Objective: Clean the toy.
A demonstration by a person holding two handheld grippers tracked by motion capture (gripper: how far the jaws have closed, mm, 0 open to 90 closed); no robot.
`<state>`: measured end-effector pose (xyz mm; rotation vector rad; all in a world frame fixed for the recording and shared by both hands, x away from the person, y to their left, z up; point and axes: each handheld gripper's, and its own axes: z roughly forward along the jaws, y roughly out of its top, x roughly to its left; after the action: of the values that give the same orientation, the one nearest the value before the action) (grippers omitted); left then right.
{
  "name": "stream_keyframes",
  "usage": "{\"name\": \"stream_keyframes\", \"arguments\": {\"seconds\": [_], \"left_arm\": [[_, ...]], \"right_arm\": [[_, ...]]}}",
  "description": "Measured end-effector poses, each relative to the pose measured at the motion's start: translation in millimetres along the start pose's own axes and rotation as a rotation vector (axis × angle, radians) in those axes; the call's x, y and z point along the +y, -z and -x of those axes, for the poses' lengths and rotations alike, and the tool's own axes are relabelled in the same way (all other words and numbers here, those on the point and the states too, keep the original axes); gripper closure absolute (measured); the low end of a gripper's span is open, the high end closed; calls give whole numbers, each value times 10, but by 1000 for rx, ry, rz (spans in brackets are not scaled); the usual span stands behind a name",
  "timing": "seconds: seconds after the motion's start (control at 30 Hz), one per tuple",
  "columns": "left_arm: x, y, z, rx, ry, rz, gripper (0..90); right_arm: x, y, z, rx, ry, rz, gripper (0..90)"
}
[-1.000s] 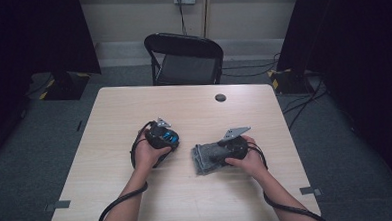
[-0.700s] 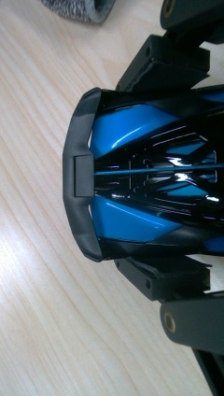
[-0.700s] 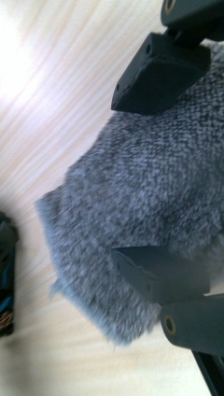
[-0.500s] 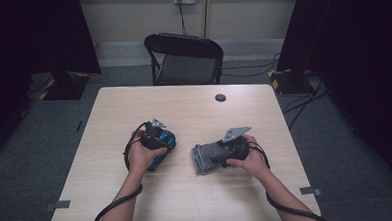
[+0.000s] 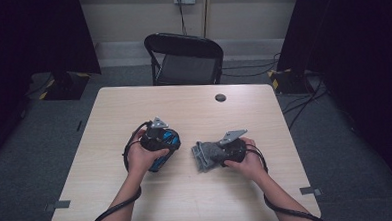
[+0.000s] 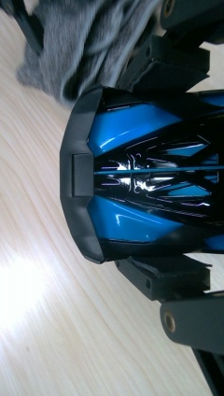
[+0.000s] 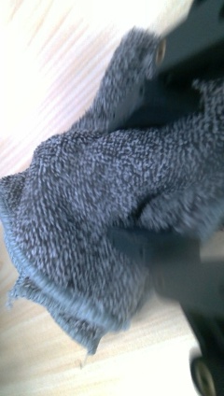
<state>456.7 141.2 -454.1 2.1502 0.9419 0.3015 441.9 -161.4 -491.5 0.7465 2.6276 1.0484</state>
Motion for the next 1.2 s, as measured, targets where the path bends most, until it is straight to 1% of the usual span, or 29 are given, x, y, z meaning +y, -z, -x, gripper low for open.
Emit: {"name": "stream_keyframes", "arguments": {"seconds": [0.03, 0.07, 0.1, 0.2, 0.23, 0.27, 0.3, 0.37, 0.4, 0.5, 0.53, 0.57, 0.6, 0.63, 0.67, 0.73, 0.77, 0.83, 0.87, 0.9, 0.93, 0.97, 1.0, 1.03, 1.1, 1.13, 1.2], "left_arm": [[13, 6, 12, -5, -4, -3, 255], [21, 5, 21, -11, -7, 4, 255], [34, 10, 33, -22, -3, 9, 255], [65, 21, 68, -42, -13, 18, 255], [65, 21, 68, -42, -13, 18, 255], [90, 31, 102, -51, -28, 21, 255], [102, 39, 122, -56, -37, 22, 255], [127, 52, 168, -73, -43, 30, 255], [139, 57, 184, -77, -53, 30, 255], [195, 53, 292, -102, -84, 34, 255], [195, 53, 292, -102, -84, 34, 255], [217, 46, 338, -107, -96, 34, 255], [234, 41, 373, -120, -106, 35, 255], [263, 29, 435, -136, -115, 38, 255], [277, 18, 474, -150, -121, 40, 255], [304, -4, 541, -157, -138, 41, 255], [318, -15, 564, -159, -141, 34, 255], [335, -48, 584, -167, -138, 36, 255], [341, -64, 585, -160, -136, 31, 255], [345, -78, 580, -140, -141, 23, 255], [345, -78, 580, -140, -141, 23, 255], [344, -96, 565, -124, -146, 12, 255], [328, -124, 529, -123, -128, 11, 255], [328, -124, 529, -123, -128, 11, 255], [301, -147, 485, -111, -118, 3, 255], [293, -156, 479, -111, -107, 3, 255], [282, -161, 463, -107, -104, -2, 255]], "right_arm": [[0, 5, 8, -4, -4, 0, 532], [-1, 7, 18, -9, -7, 7, 606], [1, 11, 23, -15, -11, 6, 632], [40, 21, 48, -24, -51, -10, 712], [40, 21, 48, -24, -51, -10, 712], [84, 33, 70, -26, -78, -17, 734], [102, 43, 85, -28, -87, -10, 739], [169, 96, 141, -36, -123, 15, 746], [213, 132, 175, -42, -140, 33, 749], [354, 233, 268, -65, -173, 82, 749], [354, 233, 268, -65, -173, 82, 749], [418, 267, 307, -79, -194, 97, 750], [484, 293, 339, -93, -201, 105, 750], [582, 313, 382, -103, -217, 120, 750], [617, 316, 392, -113, -221, 123, 750], [703, 303, 404, -106, -220, 131, 750], [742, 292, 393, -111, -213, 129, 750], [809, 255, 344, -102, -193, 126, 750], [831, 236, 312, -93, -184, 126, 750], [845, 221, 280, -72, -184, 131, 750], [845, 221, 280, -72, -184, 131, 750], [852, 191, 216, -46, -175, 129, 751], [847, 183, 196, -37, -165, 124, 752], [839, 176, 182, -22, -163, 122, 753], [822, 172, 160, -6, -156, 117, 755], [814, 170, 148, 6, -145, 117, 757], [799, 172, 129, 25, -129, 109, 759]]}}
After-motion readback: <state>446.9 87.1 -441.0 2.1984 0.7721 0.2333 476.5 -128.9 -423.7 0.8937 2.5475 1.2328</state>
